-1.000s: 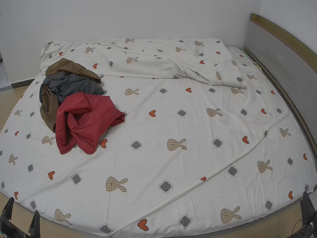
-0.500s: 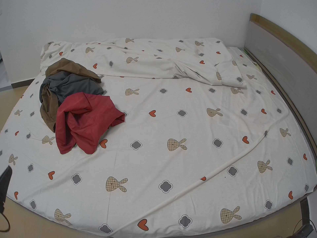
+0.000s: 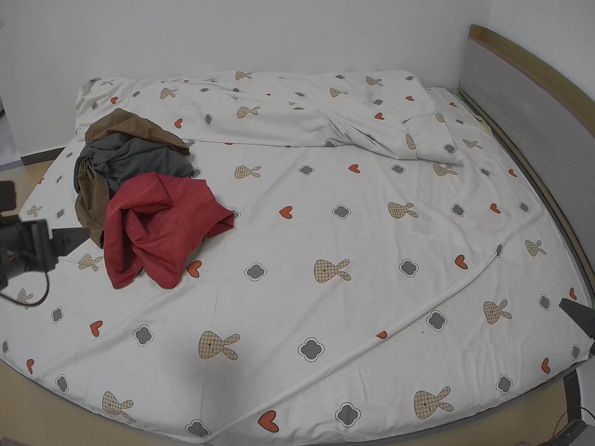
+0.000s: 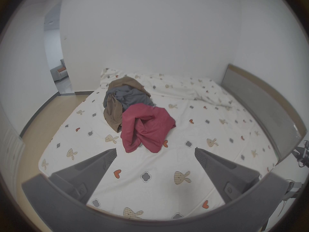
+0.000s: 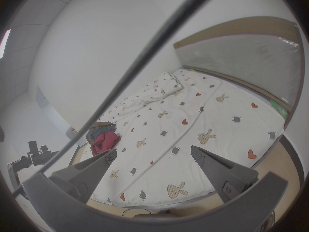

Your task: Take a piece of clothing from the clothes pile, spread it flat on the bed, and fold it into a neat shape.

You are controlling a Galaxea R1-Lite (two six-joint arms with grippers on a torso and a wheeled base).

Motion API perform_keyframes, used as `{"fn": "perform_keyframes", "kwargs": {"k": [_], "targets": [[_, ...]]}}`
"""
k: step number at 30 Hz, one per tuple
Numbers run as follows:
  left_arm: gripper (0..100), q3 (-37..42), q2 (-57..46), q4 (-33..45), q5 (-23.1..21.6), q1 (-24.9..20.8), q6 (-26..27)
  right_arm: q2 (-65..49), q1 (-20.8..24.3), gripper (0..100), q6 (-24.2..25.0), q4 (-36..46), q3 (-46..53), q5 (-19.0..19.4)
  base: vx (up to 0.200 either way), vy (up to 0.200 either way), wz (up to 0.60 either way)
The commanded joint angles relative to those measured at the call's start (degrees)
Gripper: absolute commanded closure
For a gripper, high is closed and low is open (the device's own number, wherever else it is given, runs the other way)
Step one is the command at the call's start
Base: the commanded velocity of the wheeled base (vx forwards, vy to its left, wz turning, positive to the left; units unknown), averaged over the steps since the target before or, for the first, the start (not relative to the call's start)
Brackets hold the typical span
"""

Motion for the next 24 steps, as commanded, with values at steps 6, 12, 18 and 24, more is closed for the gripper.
{"fn": "perform_keyframes", "kwargs": {"k": [6, 12, 18, 24], "targets": [[0, -46.44, 68.35, 10.07, 11.80, -4.08, 16.58, 20.39, -3.84, 0, 6.47, -1.19, 1.97, 2.72, 0.000, 0.000, 0.00], [0, -51.53, 73.97, 10.07, 11.89, -3.38, 20.80, 20.39, -3.66, 0, 6.47, -6.29, 4.52, 2.81, 0.000, 0.000, 0.00], [0, -57.42, 78.10, 10.25, 12.06, -2.85, 23.26, 20.48, -3.40, 0, 6.47, -7.43, 5.14, 2.81, 0.000, 0.000, 0.00], [0, -62.78, 80.48, 12.18, 13.12, -2.24, 25.37, 20.48, -3.40, 0, 6.47, -7.43, 5.23, 2.81, 0.000, 0.000, 0.00]]}}
